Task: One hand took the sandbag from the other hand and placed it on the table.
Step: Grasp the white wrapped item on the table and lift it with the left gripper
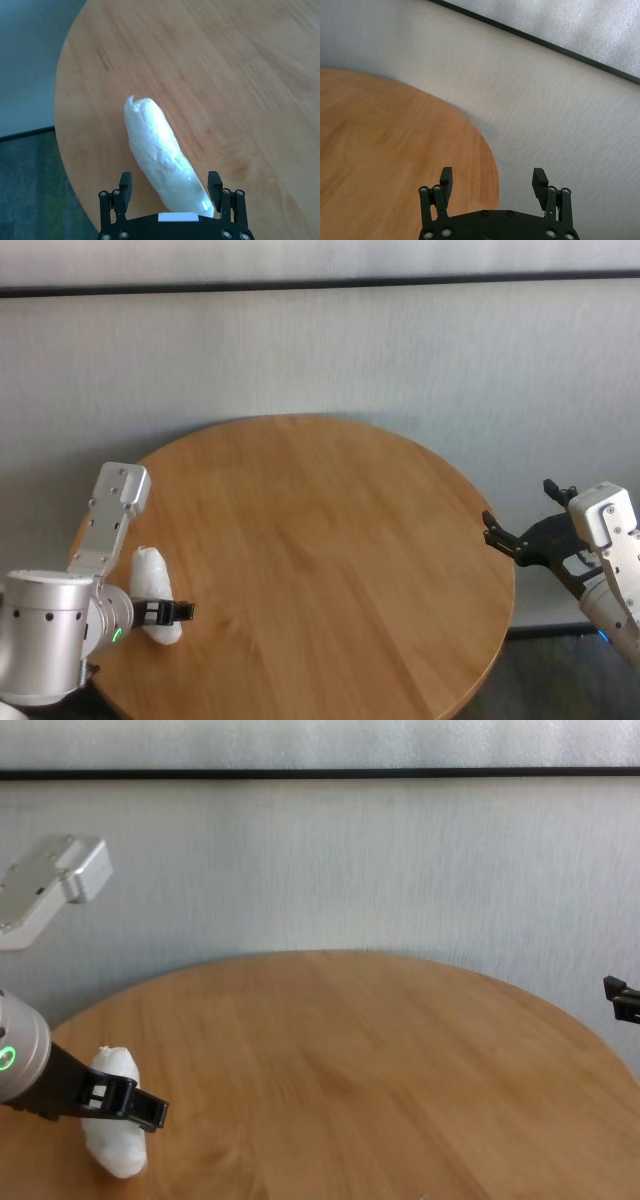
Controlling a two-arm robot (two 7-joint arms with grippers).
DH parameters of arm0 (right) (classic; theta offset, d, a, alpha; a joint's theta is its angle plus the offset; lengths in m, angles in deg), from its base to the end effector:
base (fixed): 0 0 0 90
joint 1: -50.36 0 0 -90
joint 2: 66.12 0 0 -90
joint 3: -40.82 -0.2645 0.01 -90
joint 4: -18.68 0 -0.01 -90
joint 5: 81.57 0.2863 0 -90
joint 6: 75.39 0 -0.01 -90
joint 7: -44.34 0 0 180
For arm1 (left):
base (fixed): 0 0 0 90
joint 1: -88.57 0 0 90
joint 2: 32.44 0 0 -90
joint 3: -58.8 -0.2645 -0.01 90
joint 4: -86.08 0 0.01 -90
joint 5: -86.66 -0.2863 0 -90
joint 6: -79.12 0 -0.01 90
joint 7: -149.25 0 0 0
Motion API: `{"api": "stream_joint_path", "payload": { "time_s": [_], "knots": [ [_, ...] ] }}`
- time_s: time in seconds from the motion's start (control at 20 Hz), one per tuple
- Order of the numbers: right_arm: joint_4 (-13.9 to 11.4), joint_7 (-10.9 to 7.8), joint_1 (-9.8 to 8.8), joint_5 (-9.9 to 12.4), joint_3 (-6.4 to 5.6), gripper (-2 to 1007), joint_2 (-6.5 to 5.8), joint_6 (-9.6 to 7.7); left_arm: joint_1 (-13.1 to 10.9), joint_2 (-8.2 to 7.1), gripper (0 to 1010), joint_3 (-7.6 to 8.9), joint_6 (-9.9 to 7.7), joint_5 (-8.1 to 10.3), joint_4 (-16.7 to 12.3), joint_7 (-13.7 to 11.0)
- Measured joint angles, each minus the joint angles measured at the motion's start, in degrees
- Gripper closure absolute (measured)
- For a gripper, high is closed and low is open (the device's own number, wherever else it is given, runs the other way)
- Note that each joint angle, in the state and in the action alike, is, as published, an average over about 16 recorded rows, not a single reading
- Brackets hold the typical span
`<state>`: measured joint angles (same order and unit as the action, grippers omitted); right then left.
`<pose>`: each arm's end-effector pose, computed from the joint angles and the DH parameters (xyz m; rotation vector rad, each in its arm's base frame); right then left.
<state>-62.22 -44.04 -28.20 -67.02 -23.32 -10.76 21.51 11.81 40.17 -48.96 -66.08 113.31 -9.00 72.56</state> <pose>0.3327 -0.0741 -0.2774 -0.3043 -0.2850 -1.2480 0.3417 -0.0149 -0.1999 0.6663 0.4758 1.3400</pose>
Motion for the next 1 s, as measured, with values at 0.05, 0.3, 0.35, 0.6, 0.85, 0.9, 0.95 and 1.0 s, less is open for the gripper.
{"api": "stream_joint_path", "payload": {
  "time_s": [0.05, 0.3, 0.35, 0.6, 0.85, 0.9, 0.95, 1.0],
  "knots": [
    [0.0, 0.0, 0.0, 0.0, 0.0, 2, 0.0, 0.0, 0.1, 0.23, 10, 0.07, 0.07, -0.13, 0.5, 0.0],
    [0.0, 0.0, 0.0, 0.0, 0.0, 2, 0.0, 0.0, 1.0, 0.92, 10, 0.26, 0.64, -0.76, 2.9, -0.4],
    [0.0, 0.0, 0.0, 0.0, 0.0, 2, 0.0, 0.0, 1.2, 0.96, 10, 0.23, 0.76, -0.9, 3.3, -0.5],
    [0.0, 0.0, 0.0, 0.0, 0.0, 2, 0.0, 0.0, 2.0, 1.09, 10, -0.02, 1.29, -1.53, 5.1, -1.4],
    [0.0, 0.0, 0.0, 0.0, 0.0, 2, 0.0, 0.0, 2.6, 1.36, 10, -0.05, 1.84, -2.18, 7.0, -1.8],
    [0.0, 0.0, 0.0, 0.0, 0.0, 2, 0.0, 0.0, 2.7, 1.44, 10, 0.03, 1.99, -2.28, 7.3, -1.9],
    [0.0, 0.0, 0.0, 0.0, 0.0, 2, 0.0, 0.0, 2.8, 1.53, 10, 0.11, 2.14, -2.38, 7.6, -1.9],
    [0.0, 0.0, 0.0, 0.0, 0.0, 2, 0.0, 0.0, 2.8, 1.61, 10, 0.2, 2.3, -2.48, 7.9, -2.0]
  ]
}}
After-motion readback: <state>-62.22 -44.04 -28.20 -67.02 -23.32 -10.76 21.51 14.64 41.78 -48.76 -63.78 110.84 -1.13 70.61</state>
